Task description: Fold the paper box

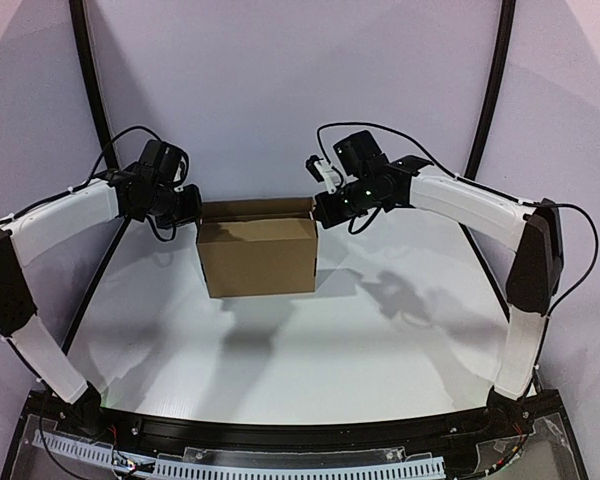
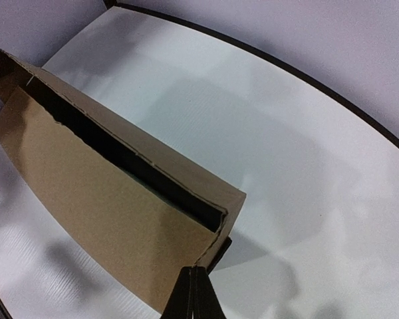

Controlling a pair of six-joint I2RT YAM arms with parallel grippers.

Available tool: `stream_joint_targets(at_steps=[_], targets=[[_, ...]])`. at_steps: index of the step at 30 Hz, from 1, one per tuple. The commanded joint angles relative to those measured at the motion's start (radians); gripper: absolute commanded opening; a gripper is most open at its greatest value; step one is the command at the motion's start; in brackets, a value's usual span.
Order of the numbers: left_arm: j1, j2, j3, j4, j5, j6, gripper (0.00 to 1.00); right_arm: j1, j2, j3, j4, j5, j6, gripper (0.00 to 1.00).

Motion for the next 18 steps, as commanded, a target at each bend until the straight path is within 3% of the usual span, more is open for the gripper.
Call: stream_joint_targets(at_steps=[1, 18], targets=[[-0.038, 0.019, -0.086, -0.130, 0.029, -0.009, 0.01, 0.033, -0.008, -0.114, 0.017, -0.053, 0.031, 0.00], [-0.096, -0.060, -0.287, 0.003, -0.022, 0.047, 0.01, 0.052, -0.103, -0.392, 0.240, -0.060, 0.079, 0.00]])
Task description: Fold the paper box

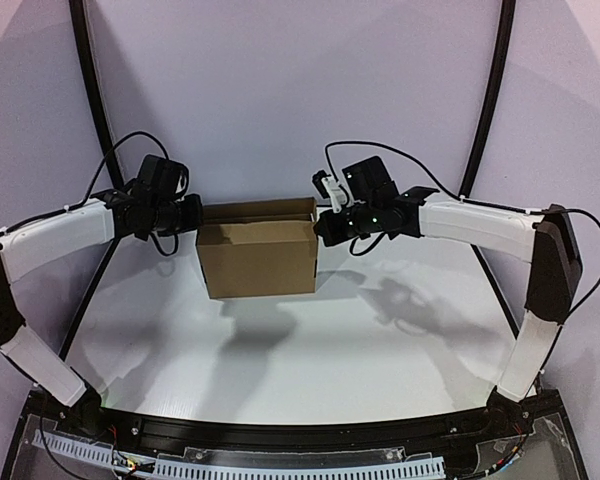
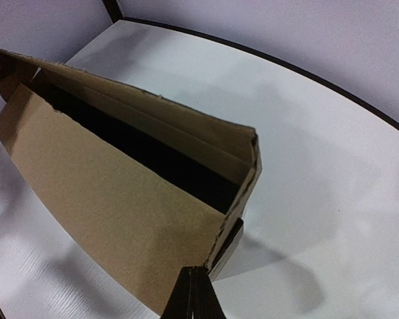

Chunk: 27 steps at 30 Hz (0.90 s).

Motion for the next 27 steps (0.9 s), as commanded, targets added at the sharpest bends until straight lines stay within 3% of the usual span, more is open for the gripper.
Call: stream_joint_targets(at_steps=[1, 3, 4, 5, 6, 7, 8, 12, 13, 17, 27], targets=[[-0.036, 0.023, -0.118, -0.172, 0.090, 0.017, 0.01, 0.036, 0.002, -0.073, -0.052, -0.055, 0.012, 0.00], [-0.036, 0.014, -0.121, -0.167, 0.089, 0.030, 0.01, 0.036, -0.016, -0.051, -0.056, -0.050, -0.004, 0.03], [-0.036, 0.013, -0.119, -0.167, 0.089, 0.043, 0.01, 0.036, -0.025, -0.028, -0.063, -0.050, -0.013, 0.13], [-0.036, 0.012, -0.108, -0.167, 0.088, 0.052, 0.01, 0.036, -0.031, 0.022, -0.090, -0.051, -0.036, 0.30], [-0.037, 0.013, -0.104, -0.167, 0.086, 0.057, 0.01, 0.036, -0.033, 0.042, -0.101, -0.050, -0.044, 0.34], [-0.038, 0.015, -0.095, -0.167, 0.083, 0.069, 0.01, 0.036, -0.037, 0.085, -0.124, -0.052, -0.068, 0.53], [-0.038, 0.016, -0.090, -0.167, 0.083, 0.073, 0.01, 0.036, -0.036, 0.093, -0.128, -0.055, -0.075, 0.56], [-0.036, 0.020, -0.070, -0.162, 0.085, 0.111, 0.01, 0.035, -0.055, 0.132, -0.129, 0.008, -0.199, 0.91], [-0.037, 0.020, -0.068, -0.159, 0.085, 0.116, 0.01, 0.034, -0.058, 0.133, -0.127, 0.022, -0.219, 0.95], [-0.037, 0.019, -0.061, -0.160, 0.075, 0.131, 0.04, 0.020, -0.058, 0.136, -0.091, 0.079, -0.307, 0.98], [-0.037, 0.006, -0.037, -0.166, 0.101, 0.108, 0.18, -0.016, 0.032, 0.290, -0.137, -0.041, -0.289, 0.98]])
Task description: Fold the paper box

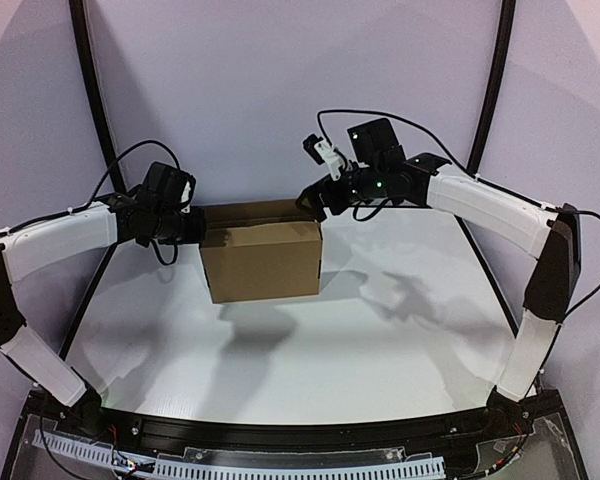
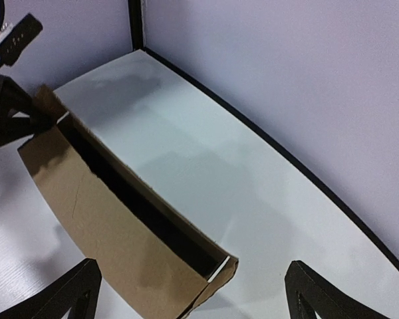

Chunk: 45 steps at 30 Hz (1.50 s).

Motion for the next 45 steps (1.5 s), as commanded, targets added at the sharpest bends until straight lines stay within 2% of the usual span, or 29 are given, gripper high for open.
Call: stream_joint_targets(at_steps=[1, 5, 9, 10, 16, 19, 21, 23, 25, 27, 29, 32, 36, 42, 45], targets=[[-0.013, 0.009, 0.001, -0.130, 0.076, -0.009, 0.20, -0.006, 0.030, 0.050, -0.012, -0.042, -0.002, 0.98], [-0.015, -0.004, 0.016, -0.128, 0.085, -0.011, 0.25, -0.006, 0.038, 0.070, -0.014, -0.058, -0.001, 0.98], [-0.014, -0.030, 0.034, -0.139, 0.079, -0.009, 0.41, -0.012, 0.082, 0.139, -0.047, -0.061, -0.016, 0.98], [-0.015, -0.040, 0.040, -0.141, 0.078, -0.009, 0.48, -0.017, 0.098, 0.165, -0.064, -0.067, -0.018, 0.98], [-0.013, -0.097, 0.052, -0.162, 0.084, -0.033, 0.70, -0.043, 0.192, 0.290, -0.133, -0.072, 0.011, 0.98], [-0.015, -0.154, 0.005, -0.148, 0.101, -0.062, 0.86, -0.059, 0.226, 0.339, -0.150, -0.097, 0.052, 0.98], [-0.015, -0.201, -0.034, -0.106, 0.141, -0.094, 0.91, -0.074, 0.246, 0.372, -0.167, -0.115, 0.085, 0.98], [-0.016, -0.257, -0.142, -0.042, 0.213, -0.145, 0.93, -0.088, 0.273, 0.422, -0.198, -0.158, 0.106, 0.98], [-0.034, -0.340, -0.244, 0.097, 0.316, -0.224, 0.98, -0.107, 0.293, 0.452, -0.214, -0.218, 0.143, 0.98], [-0.048, -0.383, -0.338, 0.212, 0.383, -0.270, 0.99, -0.116, 0.304, 0.469, -0.223, -0.262, 0.148, 0.98], [-0.092, -0.394, -0.399, 0.265, 0.400, -0.327, 0.99, -0.119, 0.312, 0.479, -0.231, -0.281, 0.148, 0.98], [-0.184, -0.346, -0.446, 0.397, 0.396, -0.393, 0.99, -0.123, 0.325, 0.490, -0.236, -0.346, 0.151, 0.98], [-0.209, -0.224, -0.493, 0.585, 0.378, -0.470, 0.99, -0.129, 0.360, 0.525, -0.282, -0.471, 0.141, 0.98], [-0.205, -0.136, -0.413, 0.508, 0.249, -0.428, 0.99, -0.129, 0.383, 0.551, -0.366, -0.538, 0.112, 0.98], [-0.174, -0.118, -0.391, 0.490, 0.239, -0.412, 0.99, -0.130, 0.370, 0.542, -0.394, -0.561, 0.085, 0.98]])
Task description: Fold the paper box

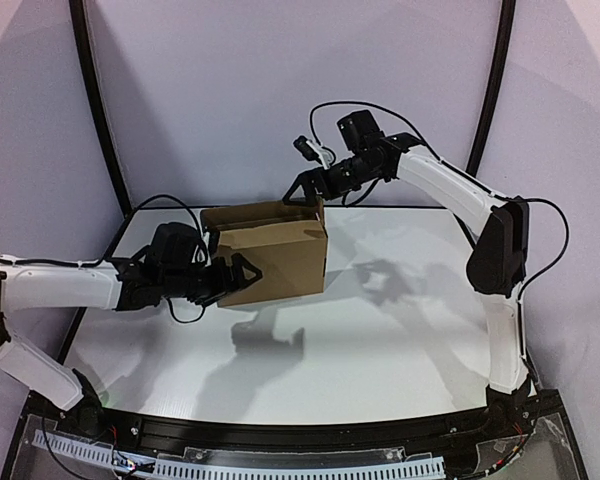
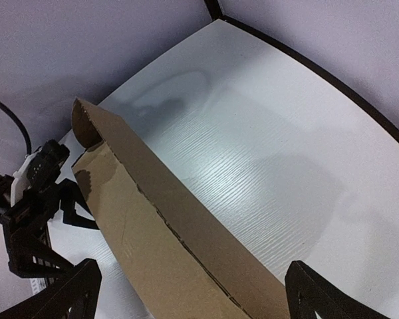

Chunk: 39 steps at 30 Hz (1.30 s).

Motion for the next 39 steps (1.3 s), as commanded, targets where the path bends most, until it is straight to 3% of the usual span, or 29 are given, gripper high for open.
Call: stream_joint_targets(at_steps=[1, 12, 27, 33, 39], targets=[[0.052, 0.007, 0.050, 0.003, -0.054, 0.023, 0.99, -0.003, -0.010, 0.014, -0.059, -0.071, -0.029, 0.98], [0.192, 0.036, 0.102, -0.023, -0.007, 0.083, 0.99, 0.000, -0.108, -0.125, -0.074, -0.160, 0.036, 0.98], [0.214, 0.137, 0.249, -0.054, 0.080, 0.113, 0.99, 0.112, -0.305, -0.481, 0.117, -0.093, 0.241, 0.98], [0.212, 0.116, 0.169, 0.036, 0.160, 0.012, 0.99, 0.118, -0.324, -0.529, 0.164, -0.005, 0.281, 0.98], [0.151, 0.102, 0.090, 0.159, 0.179, -0.102, 0.99, 0.145, -0.294, -0.542, 0.178, -0.061, 0.307, 0.98]])
